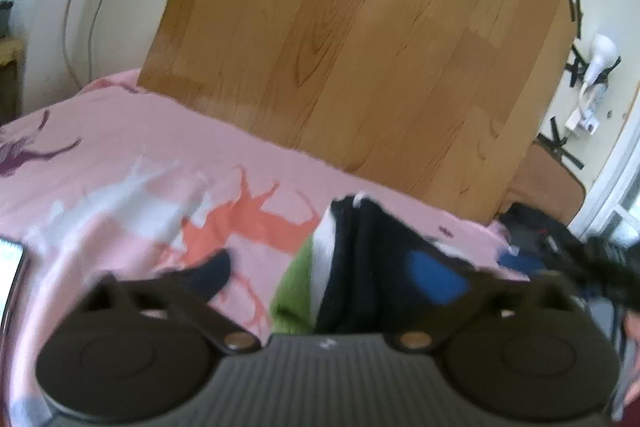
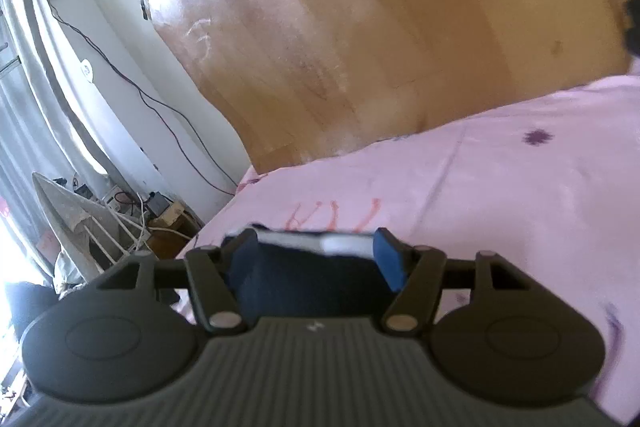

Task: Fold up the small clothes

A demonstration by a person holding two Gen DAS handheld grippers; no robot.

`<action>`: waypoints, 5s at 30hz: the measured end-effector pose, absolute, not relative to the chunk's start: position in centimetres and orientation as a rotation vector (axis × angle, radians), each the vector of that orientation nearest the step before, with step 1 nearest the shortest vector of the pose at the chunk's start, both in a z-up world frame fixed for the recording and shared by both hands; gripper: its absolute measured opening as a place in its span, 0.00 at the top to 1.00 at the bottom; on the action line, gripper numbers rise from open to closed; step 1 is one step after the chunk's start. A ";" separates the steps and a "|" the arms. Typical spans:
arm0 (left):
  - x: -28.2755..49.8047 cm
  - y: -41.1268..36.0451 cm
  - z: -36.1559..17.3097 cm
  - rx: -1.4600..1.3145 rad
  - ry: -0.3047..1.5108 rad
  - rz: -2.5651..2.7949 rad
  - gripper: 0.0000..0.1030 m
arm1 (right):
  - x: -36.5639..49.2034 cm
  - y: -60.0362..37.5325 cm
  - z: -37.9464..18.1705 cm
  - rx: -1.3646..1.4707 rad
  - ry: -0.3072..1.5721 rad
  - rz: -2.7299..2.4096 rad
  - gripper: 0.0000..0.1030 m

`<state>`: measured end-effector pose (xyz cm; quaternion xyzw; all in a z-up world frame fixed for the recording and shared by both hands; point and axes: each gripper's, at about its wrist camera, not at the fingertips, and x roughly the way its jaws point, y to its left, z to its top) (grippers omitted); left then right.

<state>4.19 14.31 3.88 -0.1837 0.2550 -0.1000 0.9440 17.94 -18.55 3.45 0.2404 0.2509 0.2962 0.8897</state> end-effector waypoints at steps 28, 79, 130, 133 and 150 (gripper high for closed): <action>15.6 20.3 6.9 -0.621 0.432 -0.238 0.34 | 33.6 -4.4 9.5 0.435 0.467 0.924 0.54; 6.6 6.5 -0.6 -0.202 0.597 0.242 0.17 | 16.4 -13.7 -1.5 0.320 0.455 0.456 0.05; 4.4 4.3 0.1 -0.061 0.429 0.301 0.00 | 15.8 -14.6 -1.4 0.335 0.434 0.475 0.05; 4.2 4.1 0.1 -0.048 0.412 0.299 0.00 | 15.8 -14.7 -1.4 0.336 0.434 0.474 0.05; 4.5 4.9 0.0 -0.083 0.451 0.319 0.00 | 15.7 -14.7 -1.4 0.340 0.432 0.470 0.05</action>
